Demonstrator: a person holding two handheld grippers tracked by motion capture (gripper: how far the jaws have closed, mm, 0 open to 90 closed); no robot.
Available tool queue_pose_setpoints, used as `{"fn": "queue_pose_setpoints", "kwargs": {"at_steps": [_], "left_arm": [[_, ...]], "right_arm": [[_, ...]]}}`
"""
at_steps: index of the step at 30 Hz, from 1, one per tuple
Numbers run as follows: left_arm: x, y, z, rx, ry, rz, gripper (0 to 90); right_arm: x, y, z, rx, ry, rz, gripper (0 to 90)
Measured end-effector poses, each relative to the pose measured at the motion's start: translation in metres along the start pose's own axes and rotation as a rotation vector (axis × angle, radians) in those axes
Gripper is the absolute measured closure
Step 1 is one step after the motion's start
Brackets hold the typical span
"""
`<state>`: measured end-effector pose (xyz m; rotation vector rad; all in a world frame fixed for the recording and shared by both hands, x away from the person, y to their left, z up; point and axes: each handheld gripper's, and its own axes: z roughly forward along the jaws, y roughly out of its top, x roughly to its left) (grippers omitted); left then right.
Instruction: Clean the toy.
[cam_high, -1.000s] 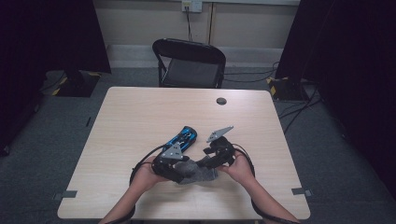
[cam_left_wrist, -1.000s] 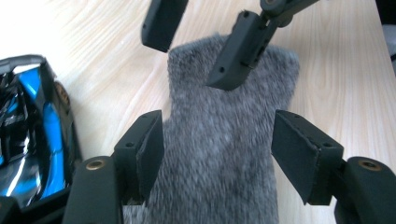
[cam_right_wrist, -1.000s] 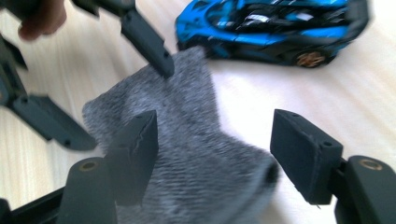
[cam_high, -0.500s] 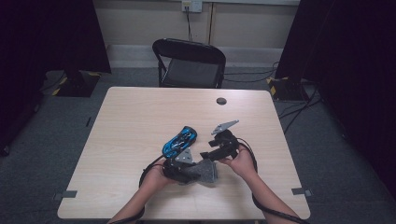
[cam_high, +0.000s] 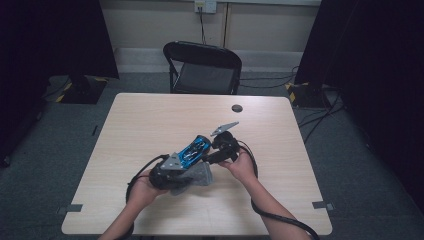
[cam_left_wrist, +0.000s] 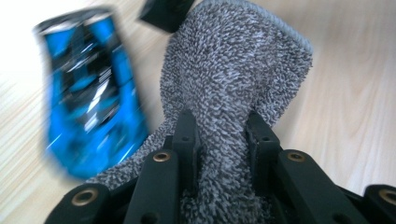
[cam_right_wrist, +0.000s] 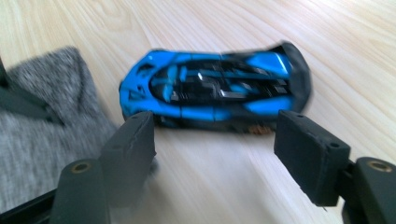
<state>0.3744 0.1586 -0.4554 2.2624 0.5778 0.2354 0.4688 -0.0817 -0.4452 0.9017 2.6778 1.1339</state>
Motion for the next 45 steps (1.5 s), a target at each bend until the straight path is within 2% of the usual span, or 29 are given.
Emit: {"fn": "queue_pose_setpoints", "kwargs": {"at_steps": [5,11,13,15,16,20,26,30,34,39,45], "left_arm": [[0.019,-0.026,-0.024,-0.020,0.060,-0.080,69.9],[0.031,-0.040,-0.039,-0.032,0.095,-0.132,69.7],[0.032,-0.043,-0.040,-0.025,0.106,-0.138,69.6],[0.034,-0.045,-0.041,-0.026,0.109,-0.146,69.6],[0.035,-0.045,-0.042,-0.022,0.125,-0.142,69.6],[0.038,-0.046,-0.045,-0.038,0.136,-0.159,69.6],[0.043,-0.049,-0.045,-0.033,0.144,-0.169,69.6],[0.044,-0.051,-0.043,-0.023,0.148,-0.174,69.6],[0.045,-0.052,-0.042,-0.020,0.149,-0.183,69.6],[0.045,-0.052,-0.041,-0.015,0.149,-0.181,69.6],[0.047,-0.052,-0.039,-0.018,0.164,-0.186,69.4]], "right_arm": [[0.010,0.014,0.019,0.006,-0.013,-0.032,22.5],[0.016,0.019,0.037,0.027,-0.044,-0.063,18.5],[0.017,0.019,0.040,0.021,-0.053,-0.074,18.4],[0.015,0.020,0.042,0.025,-0.055,-0.065,18.4],[0.015,0.020,0.043,0.028,-0.058,-0.069,18.4],[0.013,0.022,0.047,0.028,-0.065,-0.060,18.1],[0.013,0.023,0.054,0.037,-0.059,-0.066,16.8],[0.011,0.022,0.055,0.034,-0.084,-0.078,14.1],[0.009,0.018,0.056,0.045,-0.115,-0.118,12.9],[0.006,0.011,0.055,0.005,-0.110,-0.103,12.5],[0.007,0.010,0.056,0.002,-0.114,-0.093,11.8]]}}
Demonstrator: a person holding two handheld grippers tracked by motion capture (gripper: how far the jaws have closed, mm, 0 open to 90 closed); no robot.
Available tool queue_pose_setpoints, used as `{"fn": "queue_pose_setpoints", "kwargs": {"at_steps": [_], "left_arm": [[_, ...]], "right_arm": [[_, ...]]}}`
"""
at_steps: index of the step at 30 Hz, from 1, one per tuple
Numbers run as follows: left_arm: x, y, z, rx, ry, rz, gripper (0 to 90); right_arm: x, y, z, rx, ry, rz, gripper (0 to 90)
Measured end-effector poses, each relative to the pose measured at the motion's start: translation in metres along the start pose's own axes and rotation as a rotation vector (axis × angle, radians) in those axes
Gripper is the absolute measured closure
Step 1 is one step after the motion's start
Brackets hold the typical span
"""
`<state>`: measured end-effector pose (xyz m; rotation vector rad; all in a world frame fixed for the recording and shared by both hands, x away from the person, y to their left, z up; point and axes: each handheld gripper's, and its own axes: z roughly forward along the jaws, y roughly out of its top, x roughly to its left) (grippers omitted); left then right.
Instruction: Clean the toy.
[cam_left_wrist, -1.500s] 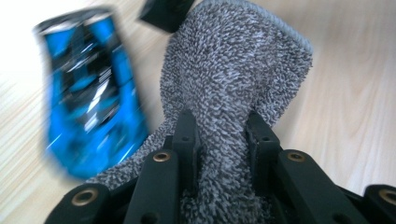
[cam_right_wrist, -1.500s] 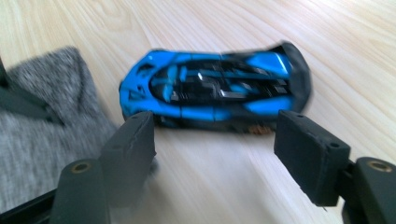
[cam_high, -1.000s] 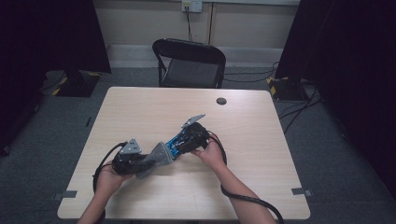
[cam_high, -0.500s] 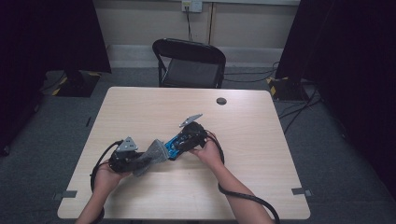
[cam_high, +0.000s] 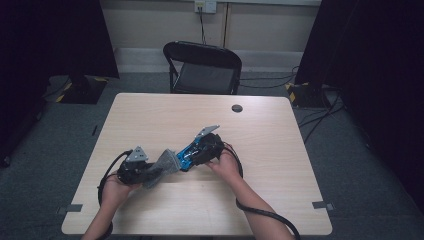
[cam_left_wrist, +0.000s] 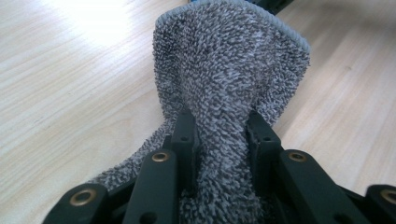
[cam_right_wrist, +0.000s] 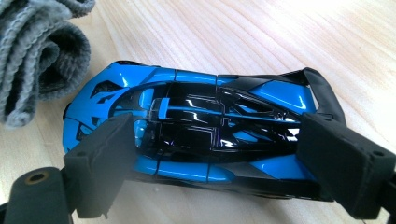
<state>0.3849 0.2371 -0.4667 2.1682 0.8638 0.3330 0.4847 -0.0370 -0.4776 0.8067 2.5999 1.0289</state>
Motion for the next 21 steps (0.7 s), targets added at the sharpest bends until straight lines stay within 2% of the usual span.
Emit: {"fn": "queue_pose_setpoints", "kwargs": {"at_steps": [3,10,16,19,21], "left_arm": [[0.002,-0.001,0.003,0.014,0.015,-0.016,69.2],[-0.002,-0.001,0.007,0.063,0.034,0.003,69.1],[0.003,-0.004,0.006,0.066,0.045,-0.048,69.0],[0.002,-0.004,0.008,0.075,0.041,-0.064,68.9],[0.001,-0.003,0.011,0.084,0.035,-0.058,68.9]], "right_arm": [[0.001,0.000,0.000,0.006,-0.005,0.011,11.3],[0.008,0.003,0.005,0.017,-0.032,0.040,3.1],[0.010,0.004,0.007,0.025,-0.045,0.054,0.9],[0.011,0.004,0.007,0.023,-0.048,0.058,0.4],[0.012,0.004,0.008,0.022,-0.051,0.059,0.0]]}}
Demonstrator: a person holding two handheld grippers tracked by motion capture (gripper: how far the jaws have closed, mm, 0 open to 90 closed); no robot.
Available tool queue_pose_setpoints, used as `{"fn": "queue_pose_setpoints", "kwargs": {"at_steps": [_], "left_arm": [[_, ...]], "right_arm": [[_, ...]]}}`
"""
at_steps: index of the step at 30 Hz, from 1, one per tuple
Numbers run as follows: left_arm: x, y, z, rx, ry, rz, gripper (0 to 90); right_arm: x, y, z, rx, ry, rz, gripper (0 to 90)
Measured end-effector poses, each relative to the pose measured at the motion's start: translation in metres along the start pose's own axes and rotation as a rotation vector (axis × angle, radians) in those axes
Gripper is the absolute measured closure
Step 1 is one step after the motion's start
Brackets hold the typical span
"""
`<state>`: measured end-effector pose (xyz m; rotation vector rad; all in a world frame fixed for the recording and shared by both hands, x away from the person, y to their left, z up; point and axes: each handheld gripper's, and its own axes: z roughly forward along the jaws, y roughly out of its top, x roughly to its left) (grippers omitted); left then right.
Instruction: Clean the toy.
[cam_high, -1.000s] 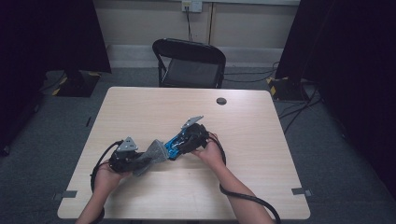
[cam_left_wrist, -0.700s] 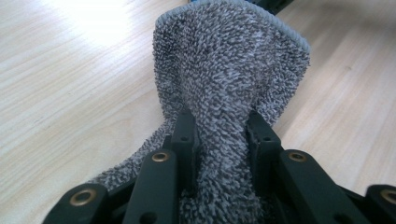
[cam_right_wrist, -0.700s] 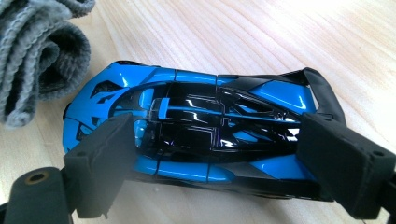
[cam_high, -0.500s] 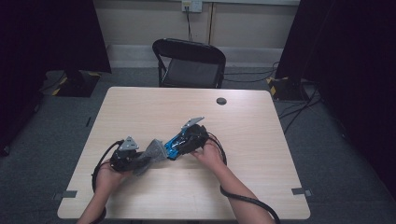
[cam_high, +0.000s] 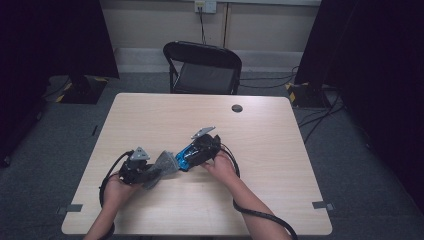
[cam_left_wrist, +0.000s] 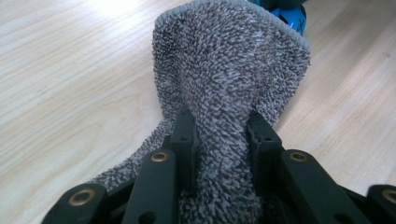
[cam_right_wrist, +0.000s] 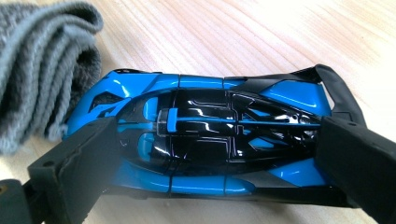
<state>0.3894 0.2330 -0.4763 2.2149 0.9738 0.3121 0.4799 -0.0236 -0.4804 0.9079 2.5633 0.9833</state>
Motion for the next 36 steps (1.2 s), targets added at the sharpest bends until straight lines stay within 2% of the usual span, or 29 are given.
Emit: {"fn": "queue_pose_setpoints", "kwargs": {"at_steps": [7,15,18,20,22,23,25,27,30,31,32,33,34,35,36], "left_arm": [[-0.006,0.005,0.006,0.038,-0.044,0.001,69.1],[-0.017,0.012,0.013,0.065,-0.090,0.024,69.7],[-0.019,0.013,0.015,0.065,-0.090,0.033,68.9],[-0.019,0.012,0.014,0.040,-0.077,0.034,60.3],[-0.018,0.011,0.013,-0.019,-0.055,0.048,42.3],[-0.017,0.012,0.011,-0.047,-0.047,0.057,37.8],[-0.017,0.015,0.008,-0.092,-0.050,0.043,35.3],[-0.019,0.018,0.011,-0.096,-0.046,0.038,36.0],[-0.024,0.019,0.021,-0.054,-0.034,0.055,42.1],[-0.025,0.019,0.024,-0.038,-0.039,0.054,46.6],[-0.027,0.019,0.027,-0.020,-0.046,0.056,55.4],[-0.028,0.020,0.027,-0.015,-0.047,0.052,58.8],[-0.028,0.021,0.027,-0.001,-0.067,0.027,62.9],[-0.029,0.022,0.026,0.009,-0.076,0.021,66.1],[-0.031,0.022,0.026,0.016,-0.087,0.034,67.5]], "right_arm": [[0.001,0.001,0.000,0.013,-0.004,0.002,0.0],[0.002,0.001,0.000,0.014,-0.005,0.004,0.0],[0.002,0.002,0.000,0.016,-0.005,0.006,0.0],[0.002,0.002,0.000,0.020,-0.005,0.006,0.0],[0.002,0.002,0.000,0.020,-0.005,0.006,0.0],[0.002,0.002,0.000,0.018,-0.006,0.006,0.0],[0.002,0.002,0.000,0.017,-0.006,0.007,0.0],[0.002,0.002,0.000,0.016,-0.006,0.008,0.0],[0.003,0.002,0.000,0.016,-0.006,0.008,0.0],[0.003,0.002,0.000,0.016,-0.006,0.008,0.0],[0.003,0.002,0.000,0.015,-0.007,0.008,0.0],[0.003,0.002,0.000,0.014,-0.007,0.008,0.0],[0.003,0.001,0.000,0.013,-0.008,0.006,0.0],[0.003,0.001,0.000,0.012,-0.007,0.006,0.0],[0.003,0.001,0.000,0.012,-0.007,0.007,0.0]]}}
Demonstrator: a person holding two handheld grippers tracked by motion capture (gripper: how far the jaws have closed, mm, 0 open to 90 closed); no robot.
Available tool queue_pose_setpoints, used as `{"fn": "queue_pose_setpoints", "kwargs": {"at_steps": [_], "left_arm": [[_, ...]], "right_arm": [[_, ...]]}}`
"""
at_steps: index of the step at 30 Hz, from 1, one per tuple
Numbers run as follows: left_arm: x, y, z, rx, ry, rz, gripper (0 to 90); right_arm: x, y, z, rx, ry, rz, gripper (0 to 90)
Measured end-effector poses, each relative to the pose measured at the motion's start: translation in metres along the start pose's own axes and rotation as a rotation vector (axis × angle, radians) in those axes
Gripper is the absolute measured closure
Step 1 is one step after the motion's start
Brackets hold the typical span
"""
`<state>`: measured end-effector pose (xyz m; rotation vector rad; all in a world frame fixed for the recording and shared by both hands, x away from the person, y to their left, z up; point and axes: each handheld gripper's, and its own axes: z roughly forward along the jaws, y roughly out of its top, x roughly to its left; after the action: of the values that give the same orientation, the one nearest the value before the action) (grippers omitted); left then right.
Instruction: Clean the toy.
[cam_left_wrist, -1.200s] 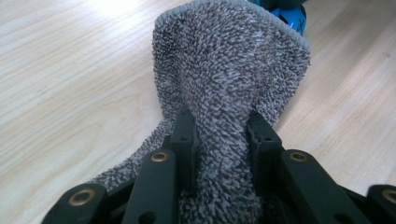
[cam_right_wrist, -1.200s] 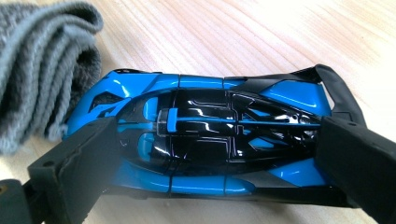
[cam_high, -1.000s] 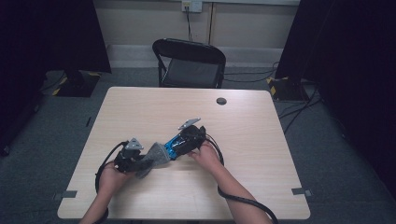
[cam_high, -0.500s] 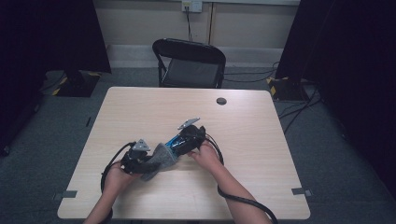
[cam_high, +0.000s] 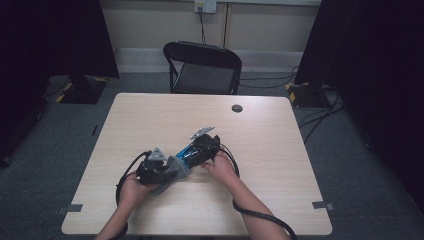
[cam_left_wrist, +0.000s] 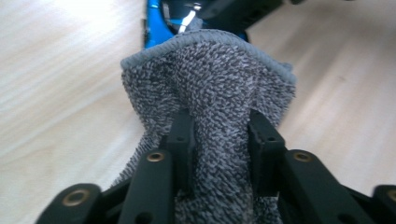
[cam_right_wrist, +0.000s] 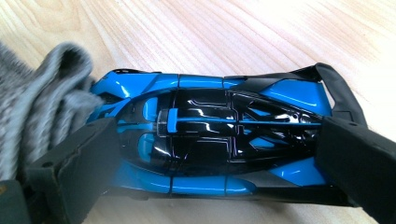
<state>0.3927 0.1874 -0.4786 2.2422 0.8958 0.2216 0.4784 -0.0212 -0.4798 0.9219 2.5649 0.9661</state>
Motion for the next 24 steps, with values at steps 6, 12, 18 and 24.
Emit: {"fn": "queue_pose_setpoints", "kwargs": {"at_steps": [6,12,18,24], "left_arm": [[-0.012,0.003,0.002,0.022,-0.058,0.015,71.5],[-0.017,0.004,-0.004,0.013,-0.057,0.031,71.6],[0.004,-0.002,-0.024,-0.027,0.025,-0.054,72.2],[0.027,-0.011,-0.036,-0.034,0.125,-0.121,72.9]], "right_arm": [[0.000,0.000,0.000,0.000,0.000,0.000,0.0],[0.000,0.000,0.000,0.002,0.000,0.001,0.0],[0.000,0.000,0.000,0.000,0.001,-0.002,0.0],[0.000,0.002,0.000,0.014,0.000,0.006,0.0]]}}
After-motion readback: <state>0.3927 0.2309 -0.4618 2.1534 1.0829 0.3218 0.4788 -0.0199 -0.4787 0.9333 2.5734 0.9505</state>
